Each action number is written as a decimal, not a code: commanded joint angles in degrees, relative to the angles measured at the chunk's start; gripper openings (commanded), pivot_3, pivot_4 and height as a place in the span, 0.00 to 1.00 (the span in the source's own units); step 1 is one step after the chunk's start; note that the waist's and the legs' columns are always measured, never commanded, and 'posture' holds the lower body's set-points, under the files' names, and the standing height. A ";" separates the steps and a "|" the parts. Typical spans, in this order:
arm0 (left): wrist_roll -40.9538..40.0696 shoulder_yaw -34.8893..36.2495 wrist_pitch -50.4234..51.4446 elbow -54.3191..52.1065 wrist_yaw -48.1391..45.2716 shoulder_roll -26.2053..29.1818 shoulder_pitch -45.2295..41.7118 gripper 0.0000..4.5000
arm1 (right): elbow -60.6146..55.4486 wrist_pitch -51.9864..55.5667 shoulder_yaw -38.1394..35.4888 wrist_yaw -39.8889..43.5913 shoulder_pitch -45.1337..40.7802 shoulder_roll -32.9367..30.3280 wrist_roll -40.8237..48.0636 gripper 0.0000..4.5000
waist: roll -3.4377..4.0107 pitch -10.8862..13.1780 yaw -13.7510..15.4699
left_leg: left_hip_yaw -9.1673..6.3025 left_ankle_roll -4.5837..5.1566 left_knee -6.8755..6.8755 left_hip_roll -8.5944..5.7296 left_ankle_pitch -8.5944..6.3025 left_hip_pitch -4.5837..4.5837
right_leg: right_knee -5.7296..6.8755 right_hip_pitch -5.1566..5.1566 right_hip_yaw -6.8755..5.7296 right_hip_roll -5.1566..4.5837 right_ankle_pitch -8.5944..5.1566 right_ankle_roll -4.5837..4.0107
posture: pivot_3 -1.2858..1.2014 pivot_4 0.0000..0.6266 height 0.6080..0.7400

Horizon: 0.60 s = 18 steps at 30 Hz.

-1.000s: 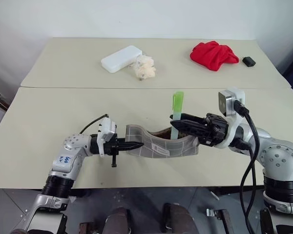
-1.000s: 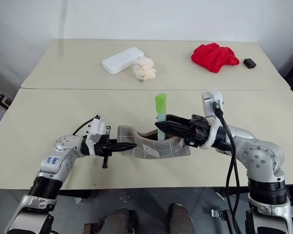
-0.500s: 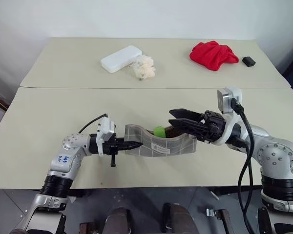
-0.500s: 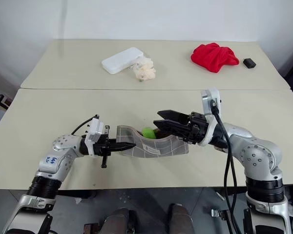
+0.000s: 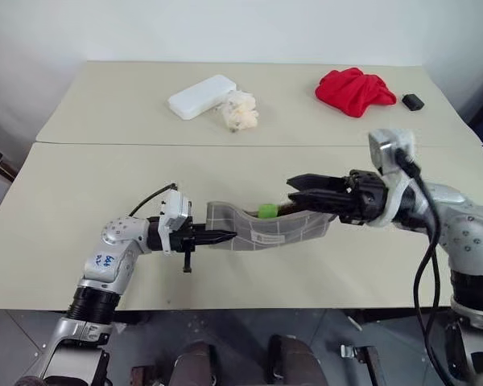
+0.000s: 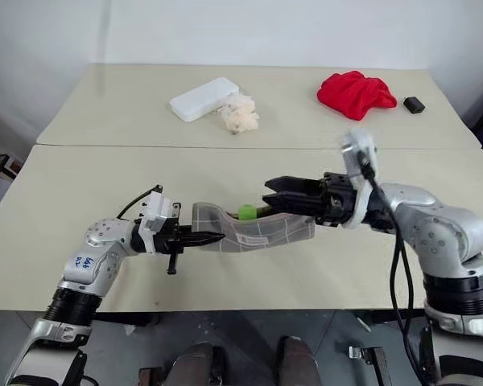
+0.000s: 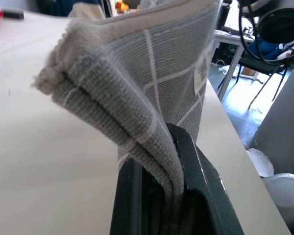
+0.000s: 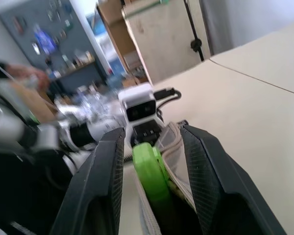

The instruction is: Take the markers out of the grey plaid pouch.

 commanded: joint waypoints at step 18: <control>3.03 2.69 -2.51 1.46 2.73 1.27 2.56 0.00 | -9.05 -11.36 5.69 10.84 -2.67 -9.60 -18.71 0.99 | -0.01 -0.01 -0.28 | 0.06 0.00 -0.05 0.02 0.00 0.03 | -0.02 -0.02 0.03 0.02 0.00 0.00 | 0.52 0.24 1.00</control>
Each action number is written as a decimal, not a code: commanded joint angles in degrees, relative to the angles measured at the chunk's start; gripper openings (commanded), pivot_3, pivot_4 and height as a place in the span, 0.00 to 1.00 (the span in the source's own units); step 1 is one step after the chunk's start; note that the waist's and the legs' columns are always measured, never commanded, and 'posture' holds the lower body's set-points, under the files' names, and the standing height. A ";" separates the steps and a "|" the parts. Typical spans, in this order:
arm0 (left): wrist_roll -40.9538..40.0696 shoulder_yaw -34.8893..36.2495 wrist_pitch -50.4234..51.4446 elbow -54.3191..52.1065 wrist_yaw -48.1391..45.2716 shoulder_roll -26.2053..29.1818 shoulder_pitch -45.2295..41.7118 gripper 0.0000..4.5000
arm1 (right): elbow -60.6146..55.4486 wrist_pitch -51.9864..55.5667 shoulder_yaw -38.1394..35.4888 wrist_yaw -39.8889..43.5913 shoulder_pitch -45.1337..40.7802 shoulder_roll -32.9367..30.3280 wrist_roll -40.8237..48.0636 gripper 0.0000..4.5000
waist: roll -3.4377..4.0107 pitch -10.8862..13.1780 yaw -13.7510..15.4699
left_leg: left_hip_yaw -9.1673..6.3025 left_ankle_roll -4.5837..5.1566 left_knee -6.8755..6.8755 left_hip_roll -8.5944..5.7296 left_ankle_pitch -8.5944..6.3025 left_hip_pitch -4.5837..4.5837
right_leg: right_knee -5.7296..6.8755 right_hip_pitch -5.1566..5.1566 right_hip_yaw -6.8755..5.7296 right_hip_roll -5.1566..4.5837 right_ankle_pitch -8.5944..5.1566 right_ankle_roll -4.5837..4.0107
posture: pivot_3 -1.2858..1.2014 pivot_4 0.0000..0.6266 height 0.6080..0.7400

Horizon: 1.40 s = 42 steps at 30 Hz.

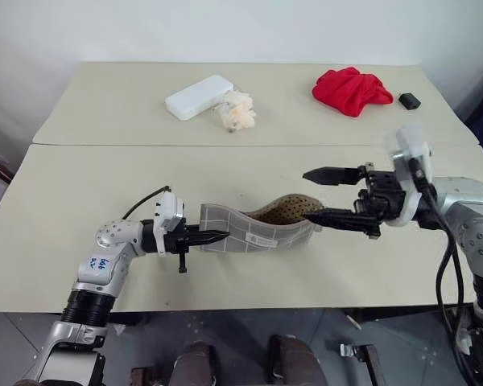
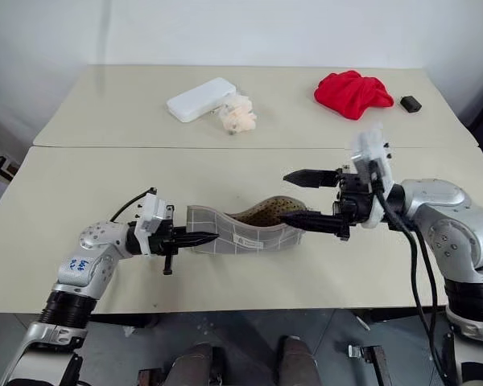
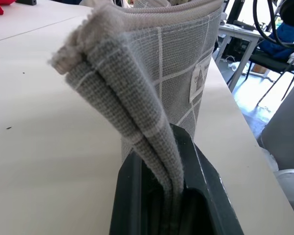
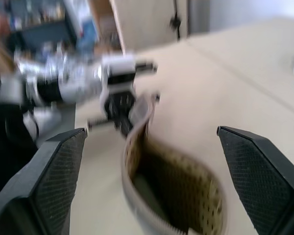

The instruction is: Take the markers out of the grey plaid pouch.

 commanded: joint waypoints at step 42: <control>11.50 -2.84 -26.76 1.68 11.31 -9.45 -1.76 0.00 | -6.42 18.74 37.26 -15.82 -25.93 0.25 -29.72 0.34 | 0.01 0.01 -0.03 | -0.01 0.04 0.04 -0.01 -0.02 -0.18 | -0.01 -0.13 -0.04 -0.06 0.00 0.00 | 0.52 0.24 1.00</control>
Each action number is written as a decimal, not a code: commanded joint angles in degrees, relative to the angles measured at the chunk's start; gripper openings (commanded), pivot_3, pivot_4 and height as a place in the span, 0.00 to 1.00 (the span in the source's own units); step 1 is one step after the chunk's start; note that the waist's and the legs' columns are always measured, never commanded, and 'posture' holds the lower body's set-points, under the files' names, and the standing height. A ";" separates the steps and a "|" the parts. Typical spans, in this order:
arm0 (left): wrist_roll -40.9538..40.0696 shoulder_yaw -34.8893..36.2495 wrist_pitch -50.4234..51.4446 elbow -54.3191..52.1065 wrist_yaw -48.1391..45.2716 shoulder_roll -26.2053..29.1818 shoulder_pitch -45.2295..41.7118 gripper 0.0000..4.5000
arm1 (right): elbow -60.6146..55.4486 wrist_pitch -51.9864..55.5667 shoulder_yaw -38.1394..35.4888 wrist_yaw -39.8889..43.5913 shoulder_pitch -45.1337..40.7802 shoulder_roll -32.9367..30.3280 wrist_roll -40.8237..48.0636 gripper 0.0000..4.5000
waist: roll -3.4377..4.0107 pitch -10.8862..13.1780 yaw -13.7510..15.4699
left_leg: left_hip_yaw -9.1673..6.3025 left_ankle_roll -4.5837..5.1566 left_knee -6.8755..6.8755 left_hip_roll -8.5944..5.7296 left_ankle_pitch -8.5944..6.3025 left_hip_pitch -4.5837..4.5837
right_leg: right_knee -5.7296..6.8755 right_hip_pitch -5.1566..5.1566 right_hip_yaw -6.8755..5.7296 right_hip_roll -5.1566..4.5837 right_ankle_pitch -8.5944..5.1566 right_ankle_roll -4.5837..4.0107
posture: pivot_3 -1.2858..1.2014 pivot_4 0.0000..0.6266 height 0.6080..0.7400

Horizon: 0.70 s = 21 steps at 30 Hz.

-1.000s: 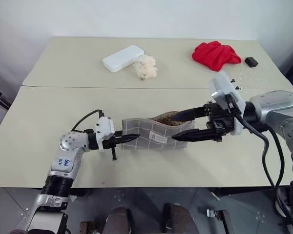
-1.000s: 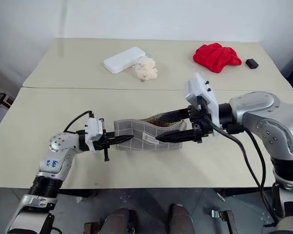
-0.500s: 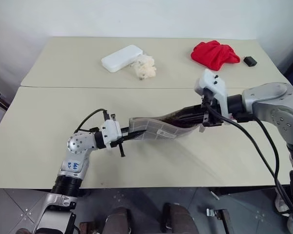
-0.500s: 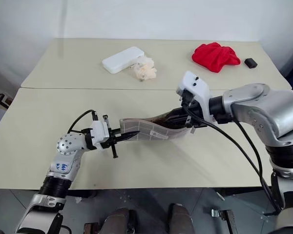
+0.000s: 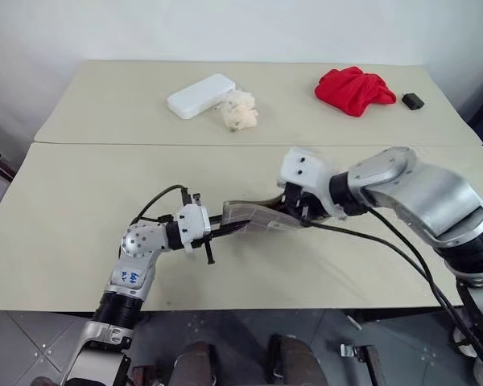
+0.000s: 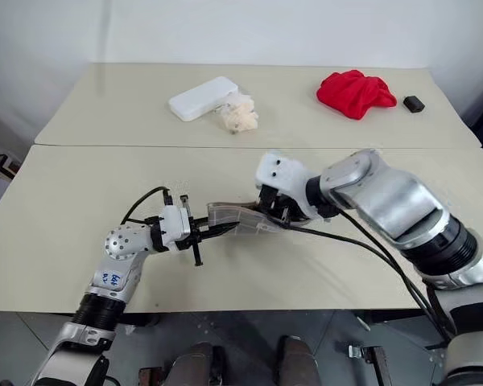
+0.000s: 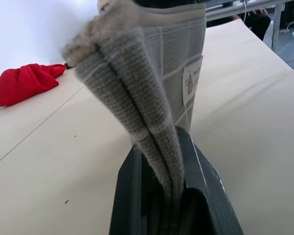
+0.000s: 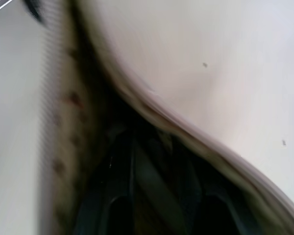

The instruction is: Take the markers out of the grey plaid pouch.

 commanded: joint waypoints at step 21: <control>-6.78 1.62 9.52 -4.25 -2.15 -0.80 -0.75 0.00 | 16.08 -31.58 8.52 2.64 -0.29 9.26 -32.75 0.83 | 0.00 0.00 -0.83 | 0.01 -0.03 -0.04 0.01 0.02 0.01 | -0.01 0.00 -0.04 0.04 0.00 0.00 | 0.52 0.24 1.00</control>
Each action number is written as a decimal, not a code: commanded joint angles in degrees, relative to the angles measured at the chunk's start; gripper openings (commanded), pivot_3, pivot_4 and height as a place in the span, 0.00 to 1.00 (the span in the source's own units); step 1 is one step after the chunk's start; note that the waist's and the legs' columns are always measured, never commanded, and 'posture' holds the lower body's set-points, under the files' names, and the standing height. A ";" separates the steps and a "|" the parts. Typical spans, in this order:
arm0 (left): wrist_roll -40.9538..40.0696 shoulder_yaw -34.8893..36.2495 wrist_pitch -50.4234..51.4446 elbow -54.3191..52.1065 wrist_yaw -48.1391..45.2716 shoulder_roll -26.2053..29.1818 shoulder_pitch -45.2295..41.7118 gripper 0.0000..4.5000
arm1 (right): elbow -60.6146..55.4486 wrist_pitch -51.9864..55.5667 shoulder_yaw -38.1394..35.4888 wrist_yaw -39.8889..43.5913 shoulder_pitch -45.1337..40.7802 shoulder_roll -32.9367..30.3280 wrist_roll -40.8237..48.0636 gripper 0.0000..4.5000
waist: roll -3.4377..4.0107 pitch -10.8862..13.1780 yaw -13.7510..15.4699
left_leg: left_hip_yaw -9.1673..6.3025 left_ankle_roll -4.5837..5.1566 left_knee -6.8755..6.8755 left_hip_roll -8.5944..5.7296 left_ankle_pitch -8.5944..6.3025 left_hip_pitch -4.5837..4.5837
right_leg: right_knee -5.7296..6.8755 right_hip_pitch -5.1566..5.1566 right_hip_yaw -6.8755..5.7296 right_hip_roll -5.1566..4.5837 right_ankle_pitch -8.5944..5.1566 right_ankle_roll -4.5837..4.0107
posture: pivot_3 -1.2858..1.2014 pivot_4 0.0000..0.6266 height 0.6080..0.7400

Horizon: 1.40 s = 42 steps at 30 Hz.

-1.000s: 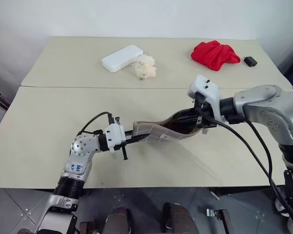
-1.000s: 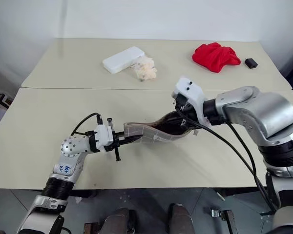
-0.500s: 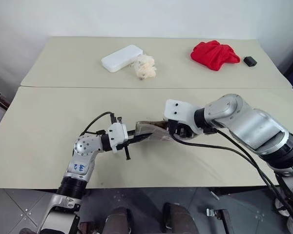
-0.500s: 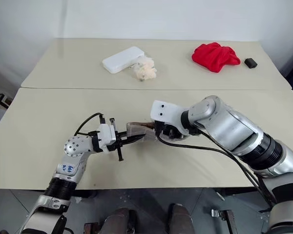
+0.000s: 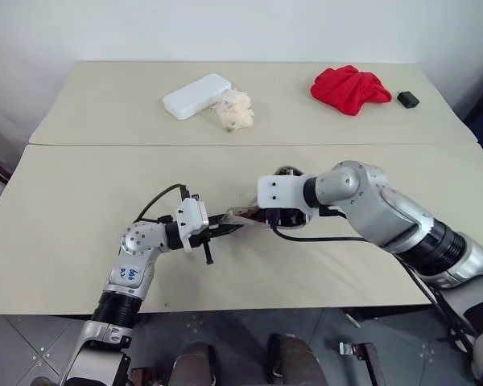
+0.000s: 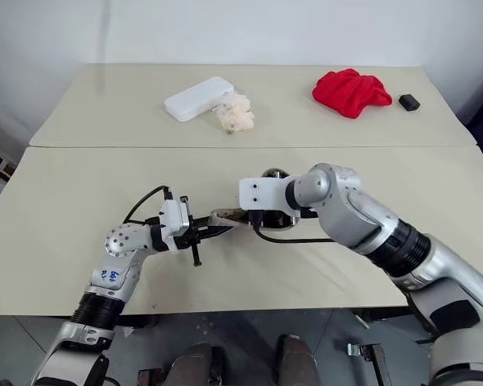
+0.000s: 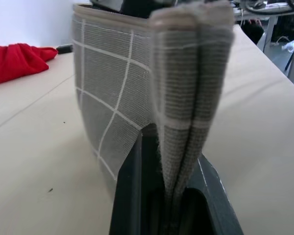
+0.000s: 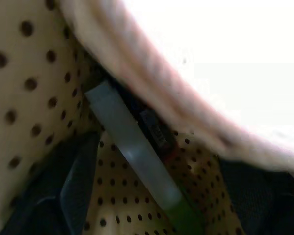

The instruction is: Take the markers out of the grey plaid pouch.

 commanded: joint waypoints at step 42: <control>-5.55 4.97 8.99 -2.18 -6.39 4.85 -0.91 0.00 | -4.25 -28.57 -23.61 15.66 13.93 1.97 11.14 0.15 | 0.01 0.01 -0.62 | -0.06 -0.04 -0.02 0.01 0.03 0.07 | 0.01 0.06 -0.02 0.03 0.00 0.00 | 0.52 0.24 1.00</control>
